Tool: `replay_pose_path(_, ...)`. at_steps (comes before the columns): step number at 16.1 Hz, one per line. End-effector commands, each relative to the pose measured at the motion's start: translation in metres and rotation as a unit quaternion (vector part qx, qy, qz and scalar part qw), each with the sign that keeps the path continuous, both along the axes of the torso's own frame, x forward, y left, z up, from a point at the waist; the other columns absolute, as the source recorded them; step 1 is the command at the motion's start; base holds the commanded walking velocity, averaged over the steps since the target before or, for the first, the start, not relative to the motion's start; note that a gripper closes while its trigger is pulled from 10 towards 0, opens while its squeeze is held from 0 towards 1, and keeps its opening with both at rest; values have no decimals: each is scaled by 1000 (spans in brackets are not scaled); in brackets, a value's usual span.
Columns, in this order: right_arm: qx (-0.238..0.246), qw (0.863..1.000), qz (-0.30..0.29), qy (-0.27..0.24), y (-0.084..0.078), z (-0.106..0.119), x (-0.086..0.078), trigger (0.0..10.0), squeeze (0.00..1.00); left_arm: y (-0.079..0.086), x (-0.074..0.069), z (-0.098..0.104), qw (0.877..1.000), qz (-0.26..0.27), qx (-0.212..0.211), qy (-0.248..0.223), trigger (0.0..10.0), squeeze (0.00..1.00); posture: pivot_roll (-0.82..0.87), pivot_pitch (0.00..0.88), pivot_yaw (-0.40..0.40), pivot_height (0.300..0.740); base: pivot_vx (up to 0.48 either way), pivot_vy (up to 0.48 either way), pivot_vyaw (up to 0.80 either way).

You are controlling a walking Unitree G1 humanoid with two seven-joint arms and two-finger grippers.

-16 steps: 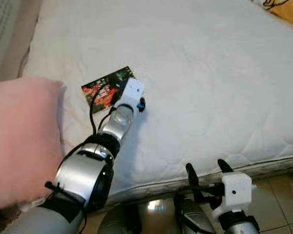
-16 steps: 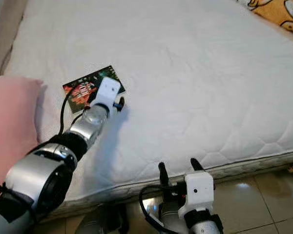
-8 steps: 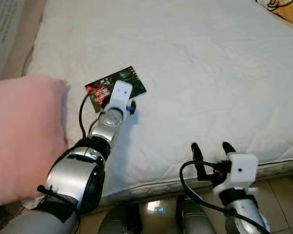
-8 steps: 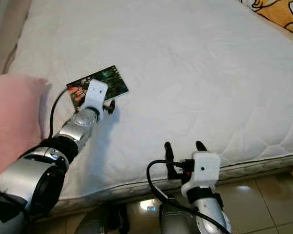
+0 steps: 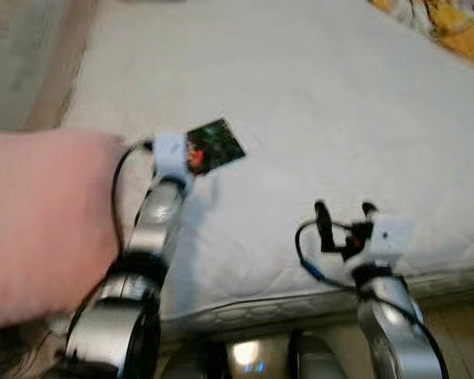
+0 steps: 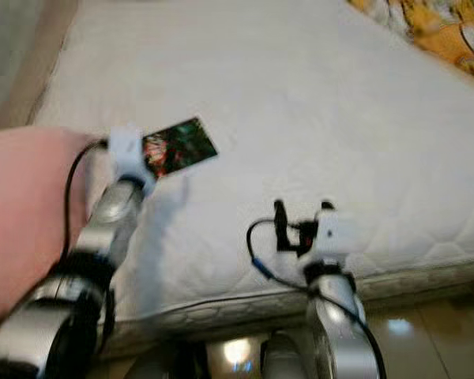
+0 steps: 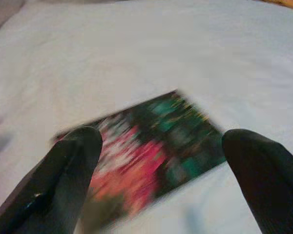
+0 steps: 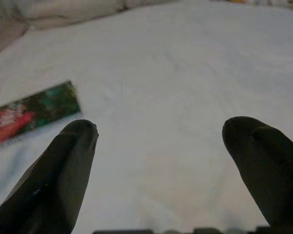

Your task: Clean up the room

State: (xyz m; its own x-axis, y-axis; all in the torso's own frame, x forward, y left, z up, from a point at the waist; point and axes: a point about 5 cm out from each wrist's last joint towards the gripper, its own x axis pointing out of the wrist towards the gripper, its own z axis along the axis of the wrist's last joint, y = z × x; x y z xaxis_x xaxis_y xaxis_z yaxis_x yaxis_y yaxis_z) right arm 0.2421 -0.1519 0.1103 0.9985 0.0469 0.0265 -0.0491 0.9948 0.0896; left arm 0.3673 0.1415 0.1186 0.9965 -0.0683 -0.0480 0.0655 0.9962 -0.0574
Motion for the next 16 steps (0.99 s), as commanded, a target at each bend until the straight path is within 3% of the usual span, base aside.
replay_pose_path(1, 12, 1000, -8, 1, -1, -3, 8, 10000, 0, 14, -14, 0, 1000, 0, -6, -30, 10000, 0, -158, 47, 63, 736, 0, 0, 0)
replay_pose_path(3, 16, 1000, -20, -1, -7, -2, 21, 10000, 0, 17, -24, 3, 998, -16, 4, -64, 10000, 0, -132, 19, 26, 736, 0, 0, 0)
replay_pose_path(5, 14, 1000, -18, -7, -14, 0, 31, 10000, 0, 25, -32, 13, 996, -2, -13, -83, 10000, 0, -96, 0, -1, 736, 0, 0, 0)
replay_pose_path(7, 17, 1000, -8, -7, -10, -2, 39, 10000, 0, 28, -45, 15, 995, -21, 25, -91, 10000, 0, -53, 0, -13, 736, 0, 0, 0)
replay_pose_path(9, 21, 1000, 1, -13, -4, -1, 47, 10000, 0, 22, -53, 4, 997, -34, 9, -72, 10000, 0, -44, 0, -12, 736, 0, 0, 0)
replay_pose_path(11, 24, 1000, 4, -17, -3, 0, 53, 10000, 0, 15, -54, -1, 998, -37, 1, -59, 10000, 0, -38, 0, -14, 736, 0, 0, 0)
replay_pose_path(12, 25, 1000, 5, -18, -3, 0, 56, 10000, 0, 12, -53, -1, 997, -38, 18, -59, 10000, 0, -36, 0, -14, 736, 0, 0, 0)
replay_pose_path(16, 23, 999, 7, -24, -3, 0, 64, 10000, 0, 9, -50, 5, 996, -51, 29, -66, 10000, 0, -32, 0, -4, 736, 0, -412, 0)
